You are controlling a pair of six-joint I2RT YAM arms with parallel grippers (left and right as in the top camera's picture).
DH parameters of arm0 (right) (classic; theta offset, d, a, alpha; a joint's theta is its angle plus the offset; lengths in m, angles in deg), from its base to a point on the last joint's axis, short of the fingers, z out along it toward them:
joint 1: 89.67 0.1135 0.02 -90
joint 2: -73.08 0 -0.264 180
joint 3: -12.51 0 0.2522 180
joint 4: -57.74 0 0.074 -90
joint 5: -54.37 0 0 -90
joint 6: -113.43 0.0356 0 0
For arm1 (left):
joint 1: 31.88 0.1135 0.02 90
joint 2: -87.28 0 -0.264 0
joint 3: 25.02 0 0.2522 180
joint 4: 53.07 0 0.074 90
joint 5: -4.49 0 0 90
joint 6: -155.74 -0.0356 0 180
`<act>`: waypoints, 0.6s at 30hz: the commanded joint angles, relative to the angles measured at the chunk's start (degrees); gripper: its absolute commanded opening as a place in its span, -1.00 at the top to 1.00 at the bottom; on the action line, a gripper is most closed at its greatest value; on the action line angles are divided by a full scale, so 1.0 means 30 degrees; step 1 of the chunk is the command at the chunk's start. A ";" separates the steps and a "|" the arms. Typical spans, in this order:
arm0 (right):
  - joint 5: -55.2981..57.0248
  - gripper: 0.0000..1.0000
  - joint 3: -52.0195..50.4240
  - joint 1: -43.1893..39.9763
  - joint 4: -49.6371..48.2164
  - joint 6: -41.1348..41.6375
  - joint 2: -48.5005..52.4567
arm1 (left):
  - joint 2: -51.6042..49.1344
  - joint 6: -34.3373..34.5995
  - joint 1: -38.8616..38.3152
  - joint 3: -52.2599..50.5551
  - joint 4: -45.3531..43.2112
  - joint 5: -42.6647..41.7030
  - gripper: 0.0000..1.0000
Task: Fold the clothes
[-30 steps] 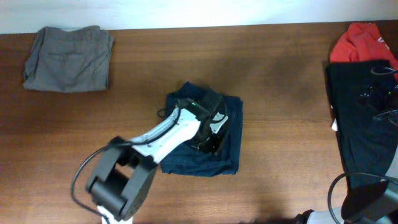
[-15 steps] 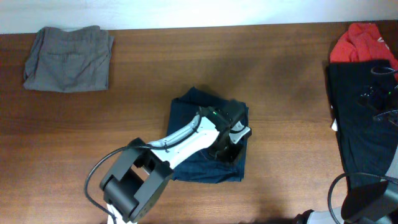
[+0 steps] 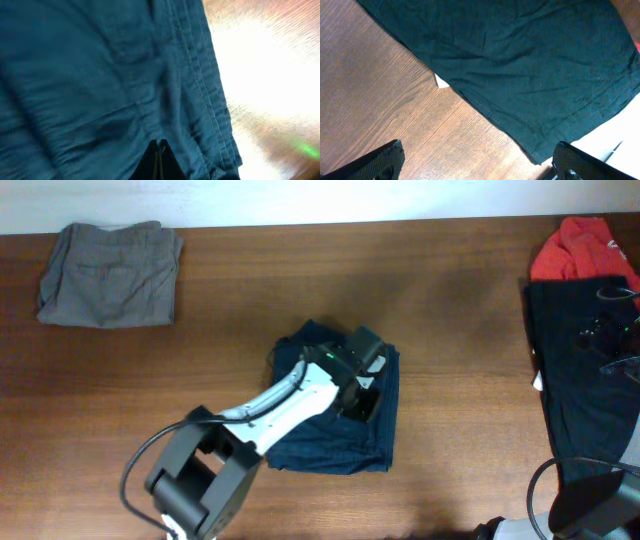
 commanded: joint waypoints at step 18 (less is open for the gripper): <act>0.0117 -0.97 -0.0087 -0.0058 -0.0007 0.0029 -0.0066 | 0.0597 0.0029 0.0998 0.2849 0.1778 -0.1239 -0.99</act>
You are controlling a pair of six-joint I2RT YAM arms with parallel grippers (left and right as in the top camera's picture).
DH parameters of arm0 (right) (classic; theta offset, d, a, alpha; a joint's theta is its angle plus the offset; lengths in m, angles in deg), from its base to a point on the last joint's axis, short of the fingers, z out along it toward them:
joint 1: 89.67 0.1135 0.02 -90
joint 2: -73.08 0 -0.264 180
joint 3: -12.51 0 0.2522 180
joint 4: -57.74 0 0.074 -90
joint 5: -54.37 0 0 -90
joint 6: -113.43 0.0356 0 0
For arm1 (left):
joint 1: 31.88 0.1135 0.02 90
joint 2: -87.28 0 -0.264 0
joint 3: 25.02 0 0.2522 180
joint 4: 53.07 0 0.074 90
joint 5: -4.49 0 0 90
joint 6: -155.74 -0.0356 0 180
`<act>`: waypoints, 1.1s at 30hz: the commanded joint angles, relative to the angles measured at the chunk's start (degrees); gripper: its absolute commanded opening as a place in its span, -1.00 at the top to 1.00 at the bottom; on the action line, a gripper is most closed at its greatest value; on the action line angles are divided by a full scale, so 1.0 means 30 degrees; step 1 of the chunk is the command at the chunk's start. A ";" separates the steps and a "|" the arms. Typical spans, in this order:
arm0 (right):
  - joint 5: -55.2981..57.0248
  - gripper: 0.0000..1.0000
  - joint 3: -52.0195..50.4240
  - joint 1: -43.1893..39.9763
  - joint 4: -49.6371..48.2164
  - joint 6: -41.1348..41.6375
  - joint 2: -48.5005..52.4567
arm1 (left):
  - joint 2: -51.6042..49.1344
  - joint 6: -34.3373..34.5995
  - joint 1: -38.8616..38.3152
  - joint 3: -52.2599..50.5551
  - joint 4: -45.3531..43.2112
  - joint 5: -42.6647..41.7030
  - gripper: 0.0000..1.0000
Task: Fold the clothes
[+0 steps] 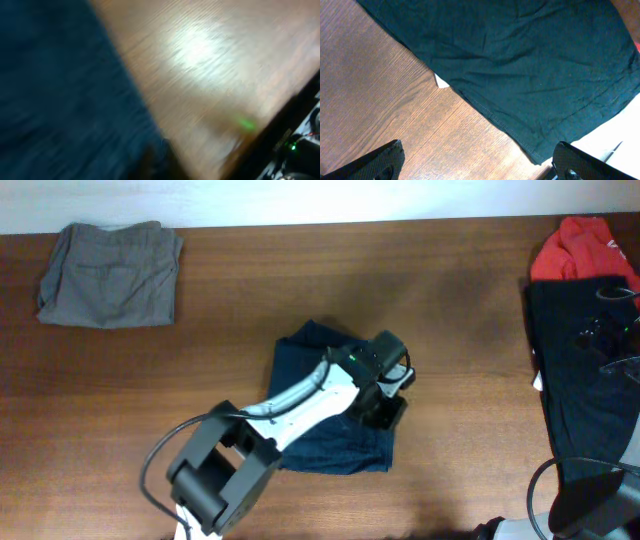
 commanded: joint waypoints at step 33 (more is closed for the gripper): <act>0.0117 -0.97 -0.0087 -0.0058 -0.0007 0.0036 -0.0066 | 0.7788 0.1523 0.6484 -0.4371 0.8415 0.3891 0.93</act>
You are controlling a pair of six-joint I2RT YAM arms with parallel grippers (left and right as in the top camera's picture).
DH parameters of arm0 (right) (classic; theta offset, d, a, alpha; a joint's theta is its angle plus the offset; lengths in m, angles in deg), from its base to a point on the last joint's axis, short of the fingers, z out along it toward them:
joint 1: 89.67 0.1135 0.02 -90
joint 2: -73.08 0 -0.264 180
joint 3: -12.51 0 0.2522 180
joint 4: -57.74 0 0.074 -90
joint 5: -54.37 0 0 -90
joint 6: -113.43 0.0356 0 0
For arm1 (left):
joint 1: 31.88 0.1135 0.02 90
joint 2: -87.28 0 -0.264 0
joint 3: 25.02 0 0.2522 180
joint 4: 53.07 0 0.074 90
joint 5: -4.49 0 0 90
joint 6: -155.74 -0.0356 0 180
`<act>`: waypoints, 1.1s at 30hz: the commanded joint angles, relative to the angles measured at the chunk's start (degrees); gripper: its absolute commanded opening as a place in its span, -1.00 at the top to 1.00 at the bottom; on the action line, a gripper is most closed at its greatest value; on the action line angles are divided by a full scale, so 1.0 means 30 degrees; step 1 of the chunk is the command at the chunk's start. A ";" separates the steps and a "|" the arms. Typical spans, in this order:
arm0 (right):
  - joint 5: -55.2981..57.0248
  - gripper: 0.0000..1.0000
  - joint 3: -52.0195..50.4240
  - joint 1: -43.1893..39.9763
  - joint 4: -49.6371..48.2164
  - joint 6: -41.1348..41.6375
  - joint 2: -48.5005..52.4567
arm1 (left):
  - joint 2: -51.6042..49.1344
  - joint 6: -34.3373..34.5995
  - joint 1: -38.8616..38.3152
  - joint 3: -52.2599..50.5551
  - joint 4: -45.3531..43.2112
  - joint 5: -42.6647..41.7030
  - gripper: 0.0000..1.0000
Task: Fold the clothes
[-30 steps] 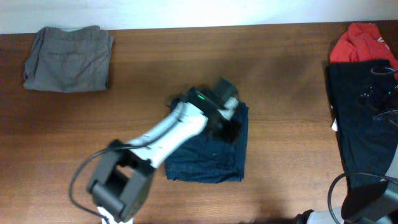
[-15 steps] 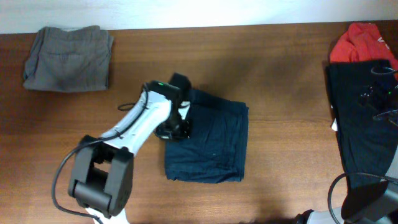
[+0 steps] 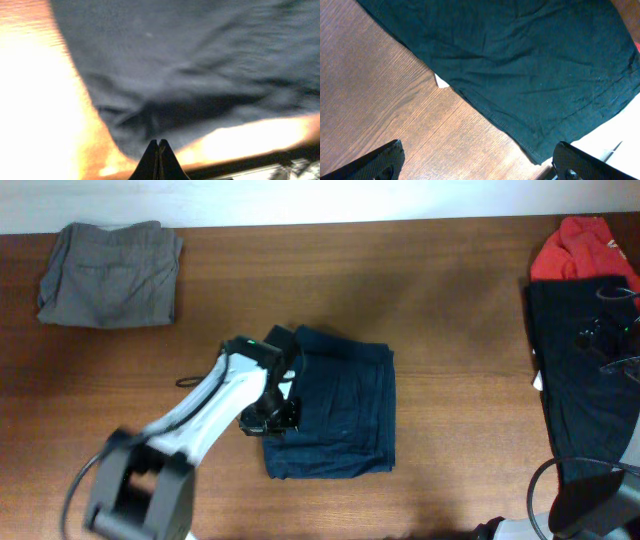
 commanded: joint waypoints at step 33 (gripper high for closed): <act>0.0117 -0.97 -0.0087 -0.0058 -0.0007 0.0029 -0.0066 | -0.0962 0.1392 -0.2062 -0.3497 -1.5737 0.7417 0.81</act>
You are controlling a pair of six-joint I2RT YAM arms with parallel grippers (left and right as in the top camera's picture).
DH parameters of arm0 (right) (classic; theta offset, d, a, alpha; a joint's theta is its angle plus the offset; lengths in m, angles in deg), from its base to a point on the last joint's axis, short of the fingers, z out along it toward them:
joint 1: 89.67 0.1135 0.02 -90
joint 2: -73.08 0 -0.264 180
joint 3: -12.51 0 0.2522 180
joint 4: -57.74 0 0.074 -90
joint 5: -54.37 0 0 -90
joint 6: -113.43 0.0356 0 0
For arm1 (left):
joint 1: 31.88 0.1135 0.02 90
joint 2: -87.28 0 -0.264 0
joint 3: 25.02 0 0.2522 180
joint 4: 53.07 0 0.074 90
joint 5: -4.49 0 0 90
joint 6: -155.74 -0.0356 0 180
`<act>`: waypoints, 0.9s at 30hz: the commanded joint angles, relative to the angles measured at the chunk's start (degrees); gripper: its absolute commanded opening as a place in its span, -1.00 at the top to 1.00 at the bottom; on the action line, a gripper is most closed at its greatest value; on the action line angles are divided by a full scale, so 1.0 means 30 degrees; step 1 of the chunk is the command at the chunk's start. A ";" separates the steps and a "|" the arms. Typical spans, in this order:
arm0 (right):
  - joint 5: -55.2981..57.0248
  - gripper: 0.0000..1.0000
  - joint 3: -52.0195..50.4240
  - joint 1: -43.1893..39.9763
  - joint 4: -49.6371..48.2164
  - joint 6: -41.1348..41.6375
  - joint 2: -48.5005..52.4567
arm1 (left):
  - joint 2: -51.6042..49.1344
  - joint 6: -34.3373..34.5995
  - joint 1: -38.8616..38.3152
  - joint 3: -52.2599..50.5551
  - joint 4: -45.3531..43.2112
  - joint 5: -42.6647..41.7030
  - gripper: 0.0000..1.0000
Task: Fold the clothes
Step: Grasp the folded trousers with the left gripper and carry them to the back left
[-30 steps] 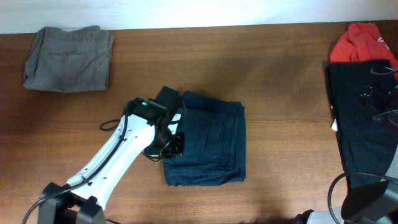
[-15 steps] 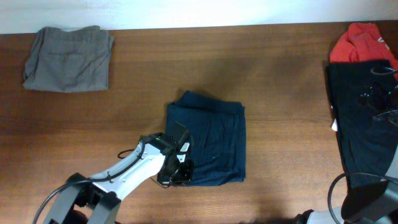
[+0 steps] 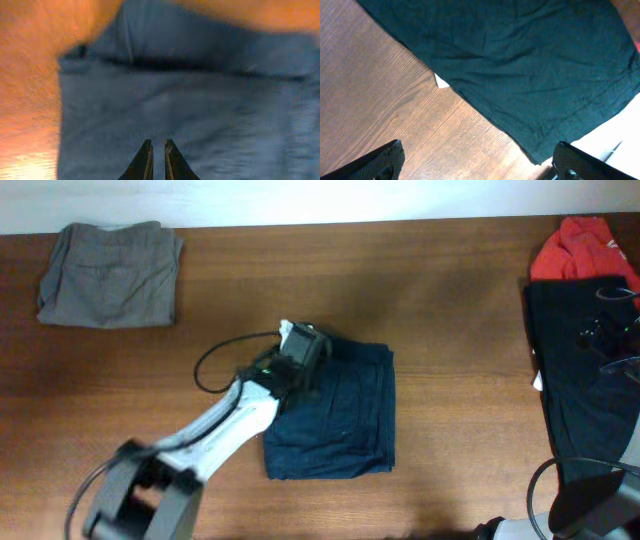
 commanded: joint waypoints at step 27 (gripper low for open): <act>0.0124 -0.97 -0.0087 -0.0058 0.0000 0.0029 -0.0066 | -0.5005 -1.0331 0.8291 0.1005 0.8546 -1.4688 -0.98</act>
